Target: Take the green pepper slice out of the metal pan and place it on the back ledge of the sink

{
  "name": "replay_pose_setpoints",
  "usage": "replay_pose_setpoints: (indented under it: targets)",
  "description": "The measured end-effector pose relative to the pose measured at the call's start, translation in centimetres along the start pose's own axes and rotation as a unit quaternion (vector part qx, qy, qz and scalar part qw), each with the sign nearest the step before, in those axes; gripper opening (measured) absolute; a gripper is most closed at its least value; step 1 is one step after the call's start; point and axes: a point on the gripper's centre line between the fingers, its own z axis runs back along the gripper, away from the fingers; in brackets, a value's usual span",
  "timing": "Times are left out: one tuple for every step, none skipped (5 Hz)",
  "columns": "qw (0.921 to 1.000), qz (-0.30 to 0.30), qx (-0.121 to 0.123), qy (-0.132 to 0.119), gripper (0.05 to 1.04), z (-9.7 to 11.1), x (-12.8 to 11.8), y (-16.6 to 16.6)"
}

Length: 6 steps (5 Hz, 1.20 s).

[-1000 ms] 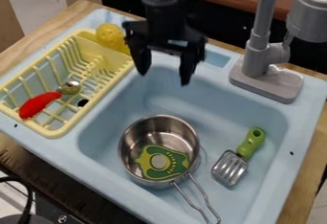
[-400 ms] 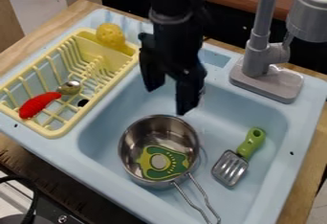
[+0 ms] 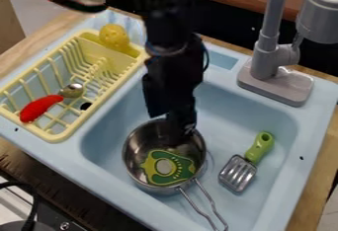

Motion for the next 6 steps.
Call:
replay_pose_setpoints:
  targets:
    - [0.9998,-0.016,0.004,-0.007,0.999,-0.5,-0.4,-0.7]
    - [0.9995,-0.027,0.000,-0.014,0.999,-1.3,-0.7,-1.1]
    - [0.9991,-0.035,0.007,-0.024,0.999,-1.9,-0.7,-1.3]
    - [0.9989,-0.041,0.006,-0.023,0.999,-2.7,-0.9,-1.4]
    - [0.9986,-0.043,0.014,-0.027,0.999,-3.2,-1.0,-1.6]
    - [0.9985,-0.041,0.025,-0.027,0.999,-4.0,-1.3,-1.6]
